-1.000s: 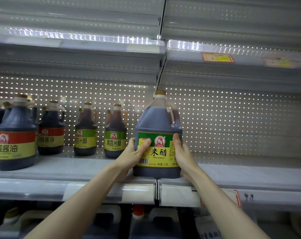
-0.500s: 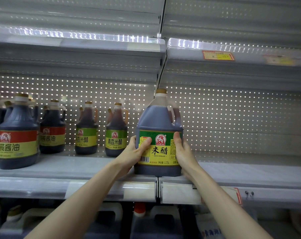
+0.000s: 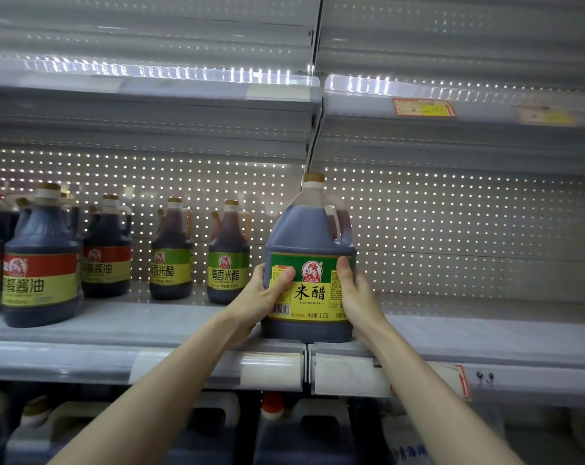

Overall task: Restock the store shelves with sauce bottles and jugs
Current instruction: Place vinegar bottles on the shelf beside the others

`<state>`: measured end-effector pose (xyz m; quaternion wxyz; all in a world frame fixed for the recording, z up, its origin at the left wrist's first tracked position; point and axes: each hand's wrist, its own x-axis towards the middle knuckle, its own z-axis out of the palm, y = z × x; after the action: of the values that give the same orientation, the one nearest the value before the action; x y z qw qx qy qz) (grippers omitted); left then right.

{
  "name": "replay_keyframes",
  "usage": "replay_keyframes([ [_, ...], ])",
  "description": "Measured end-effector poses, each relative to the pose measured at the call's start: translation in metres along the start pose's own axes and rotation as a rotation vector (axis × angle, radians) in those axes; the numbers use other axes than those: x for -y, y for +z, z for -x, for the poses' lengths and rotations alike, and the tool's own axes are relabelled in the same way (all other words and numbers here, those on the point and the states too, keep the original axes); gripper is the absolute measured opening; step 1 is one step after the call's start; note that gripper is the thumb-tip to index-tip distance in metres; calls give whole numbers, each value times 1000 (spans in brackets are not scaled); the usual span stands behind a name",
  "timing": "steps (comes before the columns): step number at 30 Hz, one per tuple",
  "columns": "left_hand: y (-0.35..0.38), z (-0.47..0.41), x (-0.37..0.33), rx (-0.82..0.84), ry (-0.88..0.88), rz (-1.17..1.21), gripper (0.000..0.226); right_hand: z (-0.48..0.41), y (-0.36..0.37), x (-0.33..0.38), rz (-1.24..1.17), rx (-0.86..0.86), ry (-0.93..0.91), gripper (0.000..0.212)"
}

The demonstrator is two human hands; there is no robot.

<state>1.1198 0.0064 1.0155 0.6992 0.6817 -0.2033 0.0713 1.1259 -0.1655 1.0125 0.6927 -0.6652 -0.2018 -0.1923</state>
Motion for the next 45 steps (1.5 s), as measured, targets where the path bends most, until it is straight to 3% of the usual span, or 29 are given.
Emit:
replay_keyframes([
  [3,1,1,-1,-6,-10,-34,47,-1,-1,-1,0,-7,13,37],
  [7,0,2,-2,-23,-34,-68,50,1,0,1,29,-20,19,47],
  [10,0,6,-7,-1,-49,-79,49,3,0,6,53,-50,17,35],
  [14,-12,26,-21,-68,-29,-189,94,18,3,21,151,-61,-46,30],
  [15,-16,34,-25,-92,-11,-207,97,23,4,25,180,-73,-65,28],
  [18,-33,58,-38,-143,67,-216,76,40,13,41,214,-114,-103,21],
  [20,-48,77,-48,-171,103,-232,70,54,24,55,260,-140,-140,33],
  [23,-79,116,-62,-192,153,-274,71,77,55,74,322,-161,-175,69],
  [25,-104,149,-72,-213,195,-290,67,98,87,84,329,-165,-180,76],
  [27,-138,188,-80,-241,224,-322,58,121,128,91,314,-157,-191,63],
  [33,-260,323,-97,-316,197,-400,70,196,288,95,138,28,-121,51],
  [40,-387,468,-140,-548,124,-517,72,267,474,111,-12,284,-88,41],
  [45,-463,554,-161,-771,113,-571,54,308,588,122,-102,458,-101,46],
])
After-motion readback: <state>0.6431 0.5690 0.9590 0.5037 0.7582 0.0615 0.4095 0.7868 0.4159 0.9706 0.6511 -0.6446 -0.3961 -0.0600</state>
